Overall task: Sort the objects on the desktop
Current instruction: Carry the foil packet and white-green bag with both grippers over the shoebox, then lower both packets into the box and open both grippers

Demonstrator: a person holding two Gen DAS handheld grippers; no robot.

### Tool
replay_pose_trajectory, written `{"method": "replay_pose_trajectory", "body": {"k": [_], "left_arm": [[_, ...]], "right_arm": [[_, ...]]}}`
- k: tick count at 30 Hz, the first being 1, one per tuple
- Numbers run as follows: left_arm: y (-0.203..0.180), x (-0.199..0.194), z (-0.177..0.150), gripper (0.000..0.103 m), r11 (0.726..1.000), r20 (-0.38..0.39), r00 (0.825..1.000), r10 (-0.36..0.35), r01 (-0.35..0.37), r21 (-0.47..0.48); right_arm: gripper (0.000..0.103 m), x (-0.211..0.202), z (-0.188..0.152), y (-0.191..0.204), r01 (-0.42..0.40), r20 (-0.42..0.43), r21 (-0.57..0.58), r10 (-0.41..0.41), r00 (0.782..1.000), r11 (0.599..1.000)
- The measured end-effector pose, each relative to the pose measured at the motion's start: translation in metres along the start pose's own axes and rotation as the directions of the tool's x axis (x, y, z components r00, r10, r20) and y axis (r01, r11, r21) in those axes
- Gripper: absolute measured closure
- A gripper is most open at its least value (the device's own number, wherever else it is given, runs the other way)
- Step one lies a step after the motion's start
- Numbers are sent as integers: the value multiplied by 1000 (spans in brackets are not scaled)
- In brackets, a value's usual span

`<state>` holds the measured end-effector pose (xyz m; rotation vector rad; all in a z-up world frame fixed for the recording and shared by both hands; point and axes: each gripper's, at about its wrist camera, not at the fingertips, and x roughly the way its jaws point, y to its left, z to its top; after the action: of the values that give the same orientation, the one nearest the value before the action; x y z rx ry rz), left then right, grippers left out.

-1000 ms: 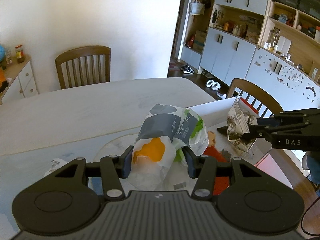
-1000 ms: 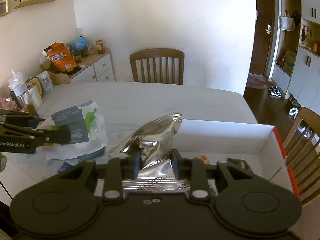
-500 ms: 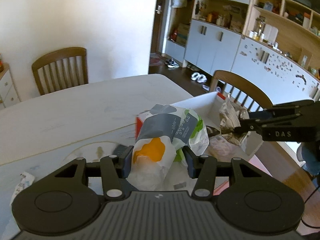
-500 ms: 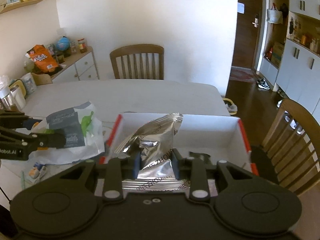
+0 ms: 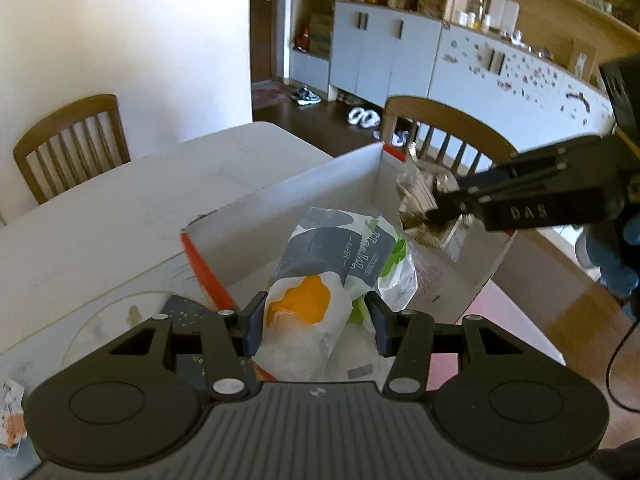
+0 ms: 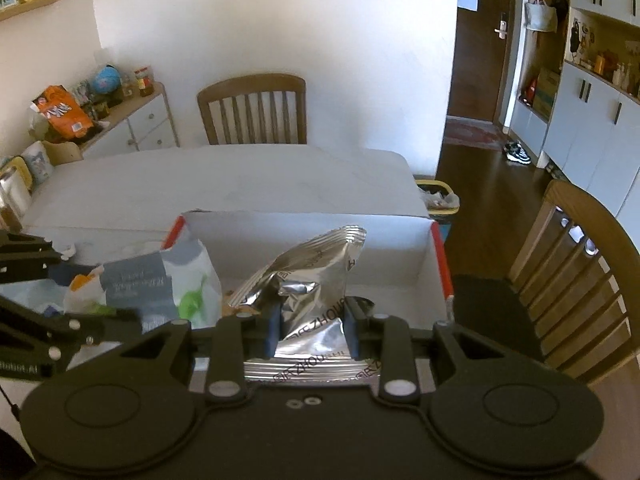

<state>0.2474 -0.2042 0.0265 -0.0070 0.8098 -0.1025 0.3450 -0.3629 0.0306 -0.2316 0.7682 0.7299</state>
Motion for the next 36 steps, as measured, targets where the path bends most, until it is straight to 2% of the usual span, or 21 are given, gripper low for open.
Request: {"method": "replay_pose_trajectory", "body": {"k": [13,17,25,36], "left_arm": [[-19,52,10,53,996,-94,996,-1,9,84],[-21,70,6,53,993,-167,986,-8,27,112],[-23,88,-1,53,995,-241,970,-15,39,95],[-24,102,2,52,996,-304,952,-20,45,75]], "right_arm": [[72,35,10,-15,-5,-38,-28,4,999,1000],[72,46,13,-15,-14,-49,-38,12,999,999],[72,68,13,-13,-35,-85,-29,32,996,999],[72,106,8,-9,-18,-153,-52,10,988,998]]}}
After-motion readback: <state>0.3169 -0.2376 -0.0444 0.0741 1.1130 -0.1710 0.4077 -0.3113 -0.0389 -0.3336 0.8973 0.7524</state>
